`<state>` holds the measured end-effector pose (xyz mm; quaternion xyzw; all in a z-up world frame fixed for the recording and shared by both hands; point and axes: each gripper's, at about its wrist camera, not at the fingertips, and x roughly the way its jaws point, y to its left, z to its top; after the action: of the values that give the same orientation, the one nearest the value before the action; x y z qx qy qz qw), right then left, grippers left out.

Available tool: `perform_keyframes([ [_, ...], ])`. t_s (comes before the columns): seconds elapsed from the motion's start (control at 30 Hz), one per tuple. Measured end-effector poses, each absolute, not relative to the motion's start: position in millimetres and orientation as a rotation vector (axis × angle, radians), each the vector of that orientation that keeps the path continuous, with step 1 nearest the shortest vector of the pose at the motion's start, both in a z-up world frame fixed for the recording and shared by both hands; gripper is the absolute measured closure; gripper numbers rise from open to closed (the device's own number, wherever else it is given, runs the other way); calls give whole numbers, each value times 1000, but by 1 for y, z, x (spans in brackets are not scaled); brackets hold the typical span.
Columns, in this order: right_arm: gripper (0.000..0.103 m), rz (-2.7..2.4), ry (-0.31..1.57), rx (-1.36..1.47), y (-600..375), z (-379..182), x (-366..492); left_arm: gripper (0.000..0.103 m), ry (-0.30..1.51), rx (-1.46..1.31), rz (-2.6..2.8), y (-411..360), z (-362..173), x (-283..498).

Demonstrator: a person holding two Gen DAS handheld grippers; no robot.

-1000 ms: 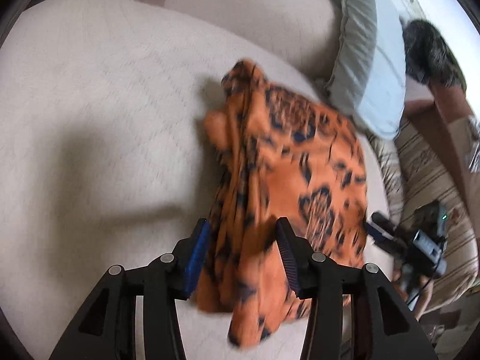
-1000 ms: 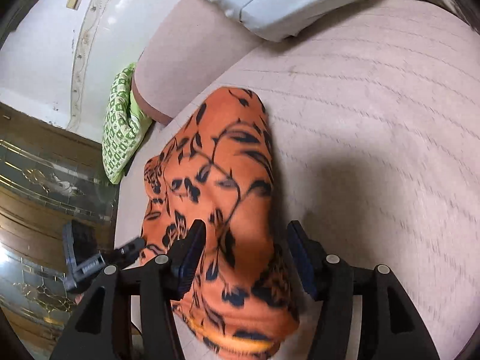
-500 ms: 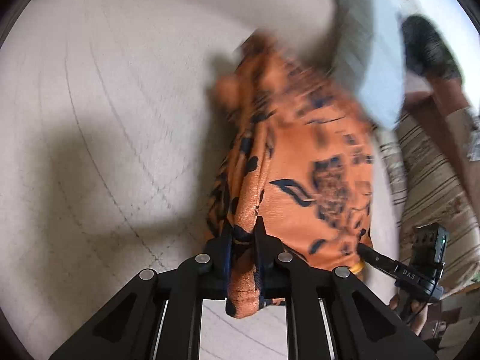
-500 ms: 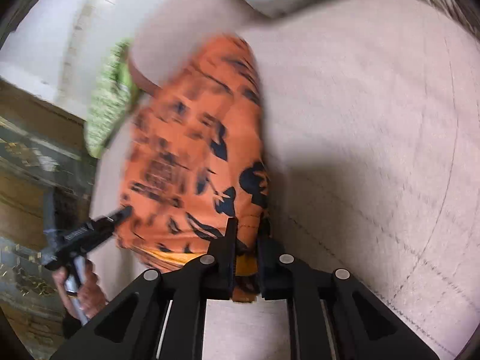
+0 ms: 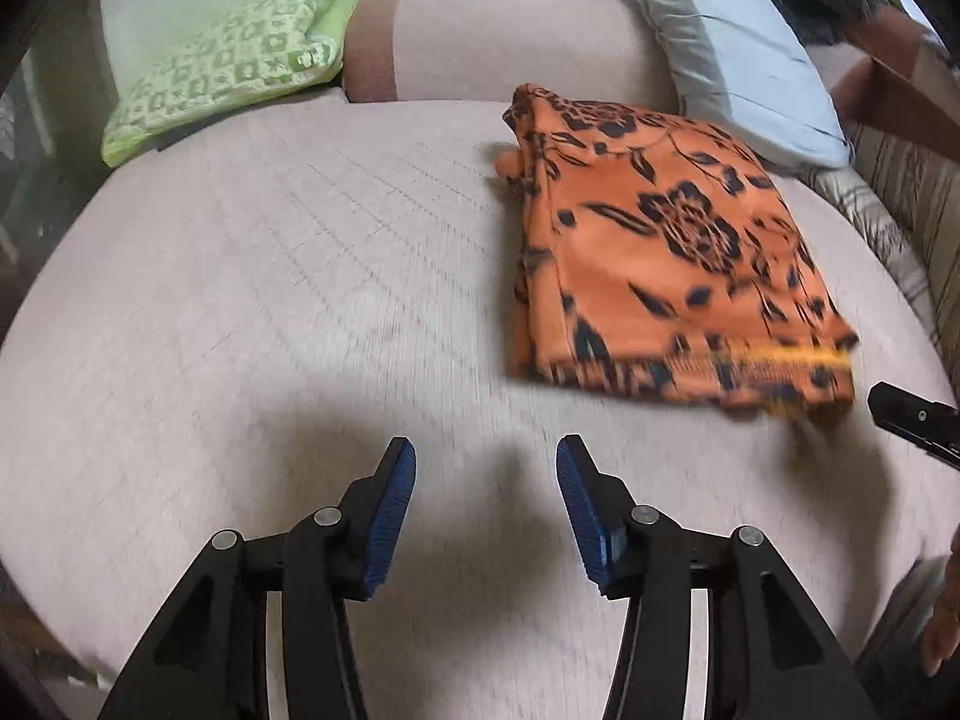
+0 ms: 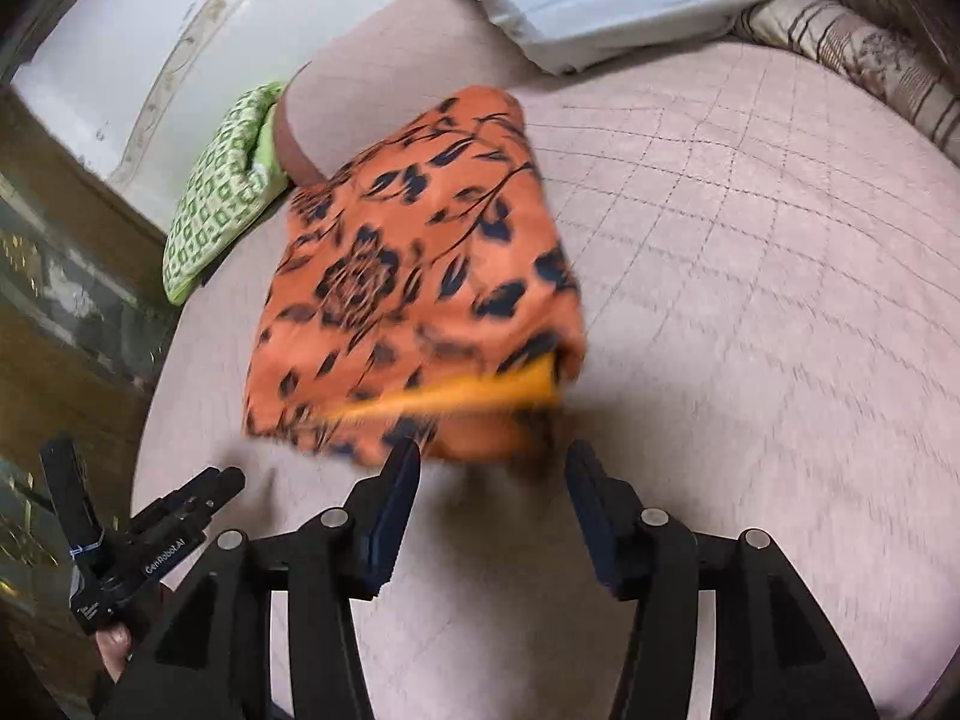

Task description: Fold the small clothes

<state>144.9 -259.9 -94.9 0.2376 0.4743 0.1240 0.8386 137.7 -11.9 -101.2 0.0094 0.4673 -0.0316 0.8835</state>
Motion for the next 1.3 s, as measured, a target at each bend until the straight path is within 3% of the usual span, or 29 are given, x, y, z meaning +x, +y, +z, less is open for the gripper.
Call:
perform_keyframes([
  [0.23,45,174,942,387,-231,-60,94,46,875,23,-10,-15,-54,76],
  [0.53,36,123,830,338,-213,-5,57,45,741,89,31,-23,0,10],
  [1.3,34,149,794,342,-216,39,24,41,737,59,4,-21,61,-27],
])
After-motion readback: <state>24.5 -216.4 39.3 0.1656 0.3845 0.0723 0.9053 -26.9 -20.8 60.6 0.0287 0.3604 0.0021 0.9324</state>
